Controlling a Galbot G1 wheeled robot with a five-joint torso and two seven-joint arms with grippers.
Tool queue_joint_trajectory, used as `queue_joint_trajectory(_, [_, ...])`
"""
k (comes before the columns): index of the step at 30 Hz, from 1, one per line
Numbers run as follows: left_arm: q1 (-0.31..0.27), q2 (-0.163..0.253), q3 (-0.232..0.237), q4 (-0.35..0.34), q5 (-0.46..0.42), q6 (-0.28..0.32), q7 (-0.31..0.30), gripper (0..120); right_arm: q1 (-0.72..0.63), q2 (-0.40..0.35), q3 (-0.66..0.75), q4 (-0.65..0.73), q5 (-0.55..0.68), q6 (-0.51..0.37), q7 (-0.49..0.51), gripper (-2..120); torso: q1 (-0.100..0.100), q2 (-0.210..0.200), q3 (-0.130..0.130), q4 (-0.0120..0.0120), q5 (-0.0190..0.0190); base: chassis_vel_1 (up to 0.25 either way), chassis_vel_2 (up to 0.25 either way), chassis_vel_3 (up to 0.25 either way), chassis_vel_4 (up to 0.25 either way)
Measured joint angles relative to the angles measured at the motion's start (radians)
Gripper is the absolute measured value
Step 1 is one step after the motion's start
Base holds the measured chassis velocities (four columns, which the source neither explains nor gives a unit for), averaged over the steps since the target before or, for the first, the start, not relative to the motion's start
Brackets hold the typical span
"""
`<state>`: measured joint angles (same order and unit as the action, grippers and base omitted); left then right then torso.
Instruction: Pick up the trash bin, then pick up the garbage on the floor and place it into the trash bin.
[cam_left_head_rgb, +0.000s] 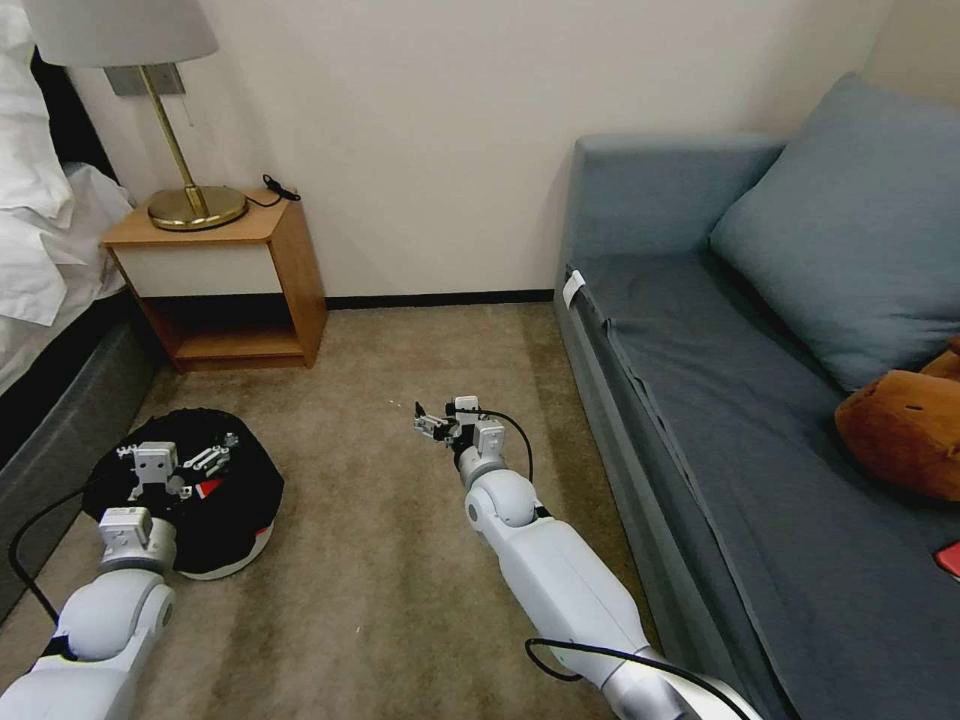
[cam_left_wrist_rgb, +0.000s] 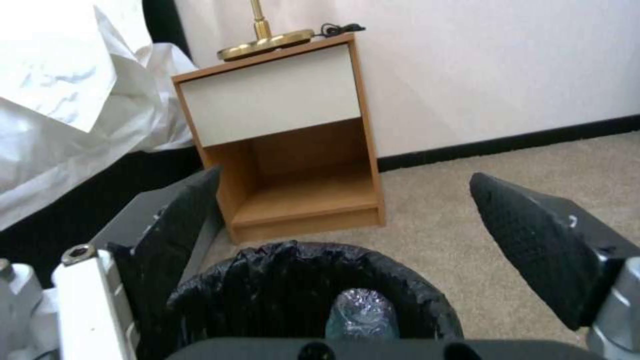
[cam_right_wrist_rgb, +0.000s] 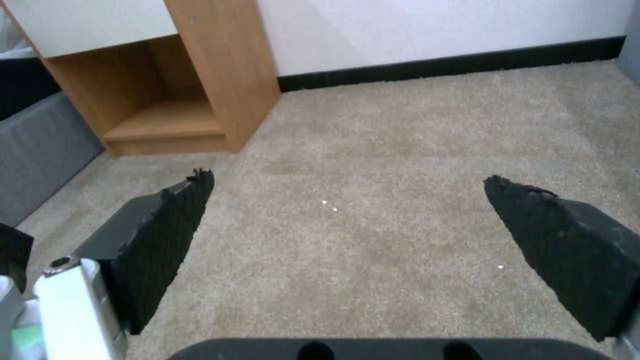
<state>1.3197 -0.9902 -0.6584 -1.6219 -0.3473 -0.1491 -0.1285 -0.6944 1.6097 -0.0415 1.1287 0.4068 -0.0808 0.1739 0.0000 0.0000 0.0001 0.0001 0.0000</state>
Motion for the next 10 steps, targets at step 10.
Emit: queue_joint_trajectory(10, [0.001, 0.000, -0.001, 0.000, -0.002, 0.000, -0.001, 100, 0.000, -0.001, -0.001, 0.001, 0.001, 0.000, -0.001, 100, 0.000, 0.000, 0.000, -0.0001, 0.0000, 0.000, 0.000, 0.000, 0.000])
